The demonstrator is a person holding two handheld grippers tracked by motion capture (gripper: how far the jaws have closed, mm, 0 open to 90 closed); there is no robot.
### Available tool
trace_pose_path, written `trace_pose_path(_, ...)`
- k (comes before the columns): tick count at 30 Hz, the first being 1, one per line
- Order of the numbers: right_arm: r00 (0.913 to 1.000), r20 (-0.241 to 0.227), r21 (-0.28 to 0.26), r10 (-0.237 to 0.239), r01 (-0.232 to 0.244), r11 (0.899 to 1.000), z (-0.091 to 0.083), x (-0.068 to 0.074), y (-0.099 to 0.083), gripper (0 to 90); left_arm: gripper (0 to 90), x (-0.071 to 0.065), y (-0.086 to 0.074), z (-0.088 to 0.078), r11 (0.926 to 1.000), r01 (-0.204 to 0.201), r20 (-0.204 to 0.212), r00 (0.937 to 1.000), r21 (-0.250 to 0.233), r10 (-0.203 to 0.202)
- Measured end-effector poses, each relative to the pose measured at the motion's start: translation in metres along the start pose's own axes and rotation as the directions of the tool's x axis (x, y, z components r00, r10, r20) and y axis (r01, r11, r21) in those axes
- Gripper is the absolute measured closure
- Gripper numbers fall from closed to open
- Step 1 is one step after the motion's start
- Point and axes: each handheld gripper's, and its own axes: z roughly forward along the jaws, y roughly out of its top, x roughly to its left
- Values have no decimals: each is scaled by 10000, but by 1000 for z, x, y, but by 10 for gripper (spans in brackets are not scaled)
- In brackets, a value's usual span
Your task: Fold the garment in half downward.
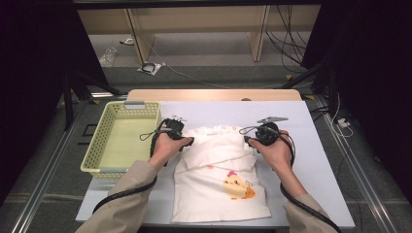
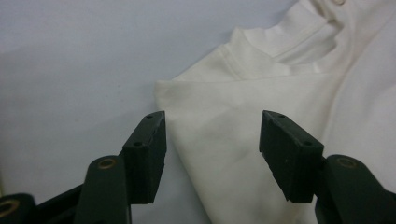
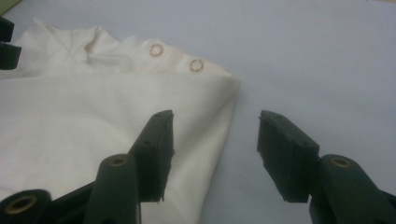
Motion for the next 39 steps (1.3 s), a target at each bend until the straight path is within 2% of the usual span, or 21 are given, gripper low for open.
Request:
trace_pose_path(6,10000,-22,152,13,-12,9999,27,-1,18,500,447,5,2,9,9992,316,55,9995,225,-317)
trace_pose_path(11,9998,50,409,169,-171,9990,47,-2,26,504,473,3,5,11,9994,188,64,9998,300,-190)
trace_pose_path(15,9998,166,669,70,-81,9977,60,-1,28,523,508,2,7,12,9994,-54,29,10000,331,53)
trace_pose_path(18,9995,295,945,-78,50,9955,68,-1,26,559,580,1,8,12,9992,-225,183,9996,331,219)
trace_pose_path(22,9980,560,935,-281,227,9954,69,2,27,602,663,-1,10,13,9984,-378,318,9988,426,364)
trace_pose_path(26,9977,440,871,-510,470,9951,69,5,26,741,771,-4,12,14,9981,-420,403,9984,454,401)
trace_pose_path(31,9989,327,894,-324,294,9956,68,6,25,804,833,-4,12,14,9986,-381,416,9985,372,365)
trace_pose_path(34,9992,339,923,-224,192,9956,67,7,26,821,843,-3,11,13,9998,-102,543,9985,198,92)
trace_pose_path(39,9992,390,432,-133,116,9990,61,7,27,826,846,0,12,9,9994,315,719,9970,-168,-302)
